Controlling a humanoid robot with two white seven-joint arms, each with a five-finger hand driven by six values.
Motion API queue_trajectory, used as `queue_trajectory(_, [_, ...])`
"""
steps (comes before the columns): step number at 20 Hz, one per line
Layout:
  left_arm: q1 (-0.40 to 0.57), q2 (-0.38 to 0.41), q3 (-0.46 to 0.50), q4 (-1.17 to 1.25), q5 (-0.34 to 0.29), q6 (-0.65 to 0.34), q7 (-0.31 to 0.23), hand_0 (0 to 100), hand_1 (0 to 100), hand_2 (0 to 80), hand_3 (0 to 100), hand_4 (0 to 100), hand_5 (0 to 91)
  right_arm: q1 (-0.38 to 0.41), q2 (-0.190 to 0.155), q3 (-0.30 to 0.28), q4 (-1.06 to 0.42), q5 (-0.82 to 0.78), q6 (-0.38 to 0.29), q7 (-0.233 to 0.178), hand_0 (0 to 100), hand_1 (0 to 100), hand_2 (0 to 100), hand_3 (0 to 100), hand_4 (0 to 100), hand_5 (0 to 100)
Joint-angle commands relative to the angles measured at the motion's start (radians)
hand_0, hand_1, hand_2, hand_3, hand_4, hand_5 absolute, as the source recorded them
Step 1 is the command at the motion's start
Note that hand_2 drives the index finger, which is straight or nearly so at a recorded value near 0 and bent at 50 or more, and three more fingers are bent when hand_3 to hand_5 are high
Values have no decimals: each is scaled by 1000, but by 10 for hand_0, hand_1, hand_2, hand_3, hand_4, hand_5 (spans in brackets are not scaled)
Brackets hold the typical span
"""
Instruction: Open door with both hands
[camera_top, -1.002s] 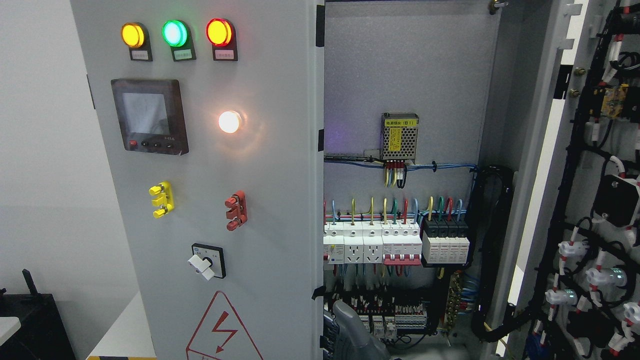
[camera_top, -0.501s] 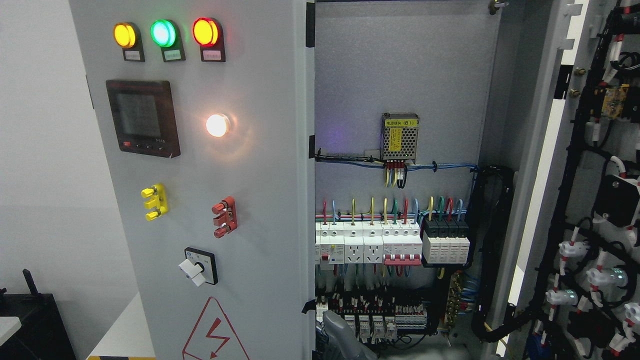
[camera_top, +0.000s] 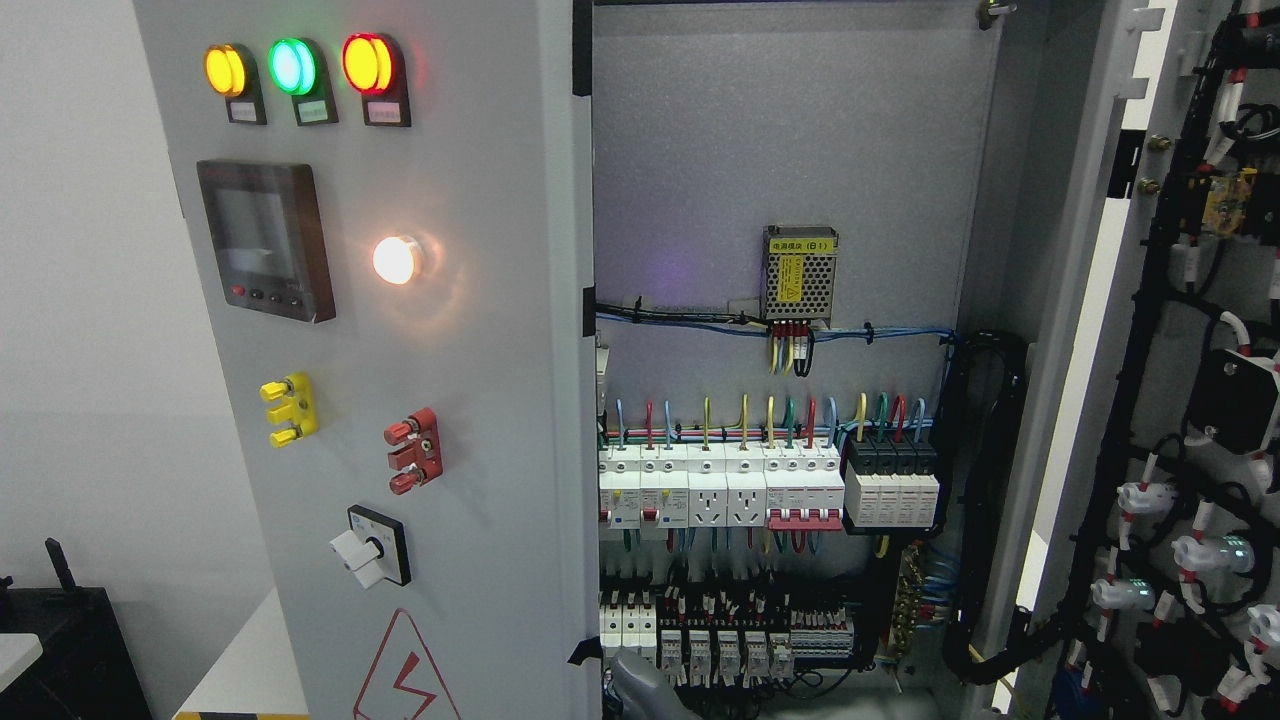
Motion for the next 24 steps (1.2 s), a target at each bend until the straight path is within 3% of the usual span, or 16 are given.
queue_trajectory(1, [0,0,0,-5,0,0,1,0,0,0,0,33,0,5,25,57,-69,-11,1,0,0,0,0,0,0,0])
queue_trajectory(4, [0,0,0,-5,0,0,3,0,0,0,0,33,0,19,29,83,-86,-11,-1,0,0,0,0,0,0,0])
queue_trajectory(7, [0,0,0,-5,0,0,1,0,0,0,0,33,0,22,61,96,-86,-11,-1,0,0,0,0,0,0,0])
queue_trajectory(12, [0,0,0,-5,2,0,1,0,0,0,0,32,0,31,83,134,-86,-11,-1,0,0,0,0,0,0,0])
queue_trajectory(24, [0,0,0,-5,0,0,1,0,0,0,0,33,0,33,103,188,-91,-11,-1,0,0,0,0,0,0,0])
